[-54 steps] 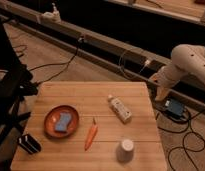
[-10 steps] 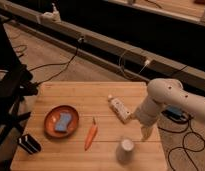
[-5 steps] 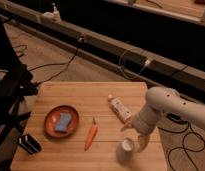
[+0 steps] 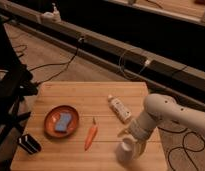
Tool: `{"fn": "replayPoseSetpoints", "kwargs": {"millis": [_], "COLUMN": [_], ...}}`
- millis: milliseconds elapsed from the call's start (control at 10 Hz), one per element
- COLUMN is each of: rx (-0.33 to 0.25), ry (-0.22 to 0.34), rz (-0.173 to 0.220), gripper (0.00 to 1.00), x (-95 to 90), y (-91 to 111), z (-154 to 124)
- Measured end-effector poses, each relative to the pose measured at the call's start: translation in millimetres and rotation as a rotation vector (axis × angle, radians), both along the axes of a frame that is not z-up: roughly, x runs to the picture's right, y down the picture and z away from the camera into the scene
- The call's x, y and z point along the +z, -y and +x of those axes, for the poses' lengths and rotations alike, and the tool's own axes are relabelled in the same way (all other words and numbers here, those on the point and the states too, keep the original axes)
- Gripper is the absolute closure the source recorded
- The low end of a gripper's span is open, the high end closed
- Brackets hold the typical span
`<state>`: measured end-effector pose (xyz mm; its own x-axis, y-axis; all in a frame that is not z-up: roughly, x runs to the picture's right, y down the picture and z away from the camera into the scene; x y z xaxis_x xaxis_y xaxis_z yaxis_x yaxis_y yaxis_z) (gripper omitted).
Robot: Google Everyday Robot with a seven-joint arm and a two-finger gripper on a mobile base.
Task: Place the ceramic cup over the eraser
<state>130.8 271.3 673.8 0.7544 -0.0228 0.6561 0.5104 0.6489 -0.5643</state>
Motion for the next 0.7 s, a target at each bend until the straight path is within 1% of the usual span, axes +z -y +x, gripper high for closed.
{"fn": "replayPoseSetpoints", "kwargs": {"millis": [100,300,500,600,700], "rx": [0.007,0.014,0.019,0.022,0.032], "ry": [0.004,0.007,0.009,0.006,-0.002], "rz": [-0.01,-0.022,-0.032,-0.031,-0.028], "gripper": [0.36,0.53,0.72,0.86,0.95], "x": [3.5,8.4,11.0,13.2,15.5], "y": [-5,-10,-11,-8,-2], "z": [-1,-2,-2,-1,0]}}
